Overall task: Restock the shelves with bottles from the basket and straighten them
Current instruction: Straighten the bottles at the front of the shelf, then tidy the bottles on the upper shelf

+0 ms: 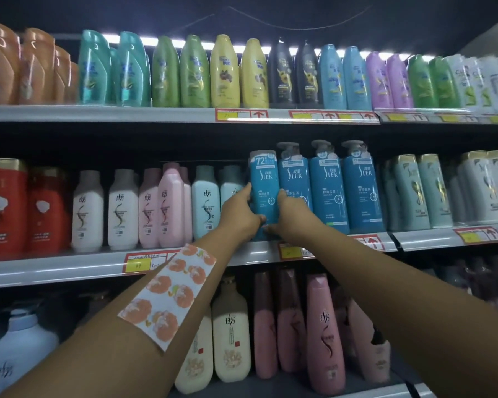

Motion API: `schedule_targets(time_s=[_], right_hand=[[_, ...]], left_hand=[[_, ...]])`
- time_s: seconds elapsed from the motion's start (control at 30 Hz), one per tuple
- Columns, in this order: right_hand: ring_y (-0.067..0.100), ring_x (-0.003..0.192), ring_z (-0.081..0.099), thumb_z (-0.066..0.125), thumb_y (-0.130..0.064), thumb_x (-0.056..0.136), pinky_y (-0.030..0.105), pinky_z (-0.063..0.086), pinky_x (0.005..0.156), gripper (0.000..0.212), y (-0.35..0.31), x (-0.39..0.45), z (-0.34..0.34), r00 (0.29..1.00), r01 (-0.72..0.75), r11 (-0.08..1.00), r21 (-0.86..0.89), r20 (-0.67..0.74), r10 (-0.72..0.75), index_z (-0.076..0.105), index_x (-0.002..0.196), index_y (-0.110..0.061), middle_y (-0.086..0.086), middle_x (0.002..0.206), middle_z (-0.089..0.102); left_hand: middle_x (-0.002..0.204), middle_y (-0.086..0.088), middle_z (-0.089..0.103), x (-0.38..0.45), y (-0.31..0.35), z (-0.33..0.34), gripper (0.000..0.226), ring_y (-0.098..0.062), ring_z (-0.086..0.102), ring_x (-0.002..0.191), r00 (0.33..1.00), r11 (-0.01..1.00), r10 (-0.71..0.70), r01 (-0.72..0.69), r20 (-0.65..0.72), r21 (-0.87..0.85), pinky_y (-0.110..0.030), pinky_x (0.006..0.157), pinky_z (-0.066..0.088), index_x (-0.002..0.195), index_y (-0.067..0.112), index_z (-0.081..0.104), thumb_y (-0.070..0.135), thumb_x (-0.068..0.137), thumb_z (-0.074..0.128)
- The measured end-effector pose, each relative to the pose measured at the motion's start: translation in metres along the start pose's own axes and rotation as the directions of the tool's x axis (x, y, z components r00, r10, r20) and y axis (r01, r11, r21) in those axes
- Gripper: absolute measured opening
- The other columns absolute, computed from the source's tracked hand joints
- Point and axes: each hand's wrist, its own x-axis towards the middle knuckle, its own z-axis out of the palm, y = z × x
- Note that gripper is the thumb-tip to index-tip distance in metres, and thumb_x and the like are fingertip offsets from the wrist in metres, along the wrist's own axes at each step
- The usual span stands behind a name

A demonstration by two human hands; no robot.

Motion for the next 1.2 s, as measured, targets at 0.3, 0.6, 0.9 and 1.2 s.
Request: schedule_targets(time_s=[0.3,0.6,0.9,1.2], right_hand=[[0.037,0.119,0.058,0.059,-0.036,0.096,0.045,0.05,0.093,0.082,0.007,-0.021,0.004,0.998,0.057,0.997,-0.048,-0.037,-0.059,0.011,0.158,-0.012,0.018,0.135,0.055],[0.036,0.103,0.063,0.051,-0.038,0.095,0.039,0.041,0.071,0.038,-0.008,-0.092,0.007,0.982,0.177,0.921,-0.346,0.003,-0.187,0.049,0.125,-0.015,0.009,0.119,0.056],[0.03,0.106,0.059,0.05,-0.058,0.091,0.042,0.046,0.084,0.051,-0.004,-0.227,0.044,0.961,0.233,0.912,-0.339,0.226,-0.161,0.056,0.12,-0.017,0.008,0.119,0.059],[0.029,0.117,0.055,0.053,-0.062,0.09,0.044,0.043,0.096,0.06,0.004,-0.376,0.105,0.873,0.209,0.949,-0.236,0.482,-0.073,0.054,0.132,-0.019,0.006,0.124,0.056]], left_hand=[[0.124,0.006,0.065,-0.014,-0.012,0.007,0.061,-0.019,0.065,0.113,0.995,0.989,0.097,-0.096,-0.002,0.117,-0.034,0.098,0.053,0.141,0.025,0.05,0.007,0.087,0.071],[0.129,-0.005,0.06,-0.076,-0.002,-0.015,0.036,-0.029,0.046,0.126,0.941,0.507,0.324,-0.26,0.097,0.822,-0.051,0.115,0.03,0.115,0.017,0.064,0.038,0.095,0.042],[0.141,-0.013,0.055,-0.242,-0.046,-0.029,0.057,-0.036,0.044,0.132,0.933,0.395,0.199,-0.356,0.299,0.847,-0.059,0.114,0.028,0.12,0.015,0.066,0.046,0.091,0.028],[0.125,-0.008,0.06,-0.424,-0.113,-0.027,0.057,-0.031,0.055,0.106,0.943,0.492,-0.05,-0.264,0.33,0.83,-0.045,0.085,0.041,0.136,0.017,0.055,0.049,0.095,0.03]])
